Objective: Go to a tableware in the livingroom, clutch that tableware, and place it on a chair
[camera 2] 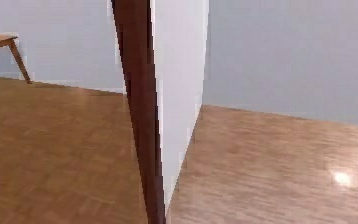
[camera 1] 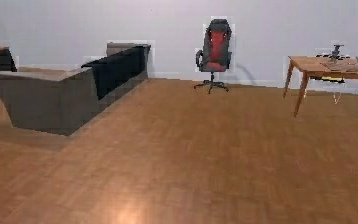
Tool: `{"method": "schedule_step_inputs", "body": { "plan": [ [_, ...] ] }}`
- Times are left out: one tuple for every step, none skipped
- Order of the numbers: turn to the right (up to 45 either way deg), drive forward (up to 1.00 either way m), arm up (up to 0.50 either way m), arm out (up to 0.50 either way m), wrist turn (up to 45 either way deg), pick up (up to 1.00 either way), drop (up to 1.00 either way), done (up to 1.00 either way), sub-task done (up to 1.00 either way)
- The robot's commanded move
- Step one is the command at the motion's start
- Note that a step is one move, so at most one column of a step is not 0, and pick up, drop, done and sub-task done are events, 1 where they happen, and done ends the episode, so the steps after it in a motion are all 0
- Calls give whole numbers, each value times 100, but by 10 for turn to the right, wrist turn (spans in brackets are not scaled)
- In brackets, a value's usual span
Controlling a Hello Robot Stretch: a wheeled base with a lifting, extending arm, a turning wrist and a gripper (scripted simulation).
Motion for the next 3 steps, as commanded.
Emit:
{"method": "schedule_step_inputs", "body": {
  "plan": [
    [150, 0, 0, 0, 0, 0, 0, 0, 0],
    [0, 50, 0, 0, 0, 0, 0, 0, 0],
    [300, 0, 0, 0, 0, 0, 0, 0, 0]
  ]
}}
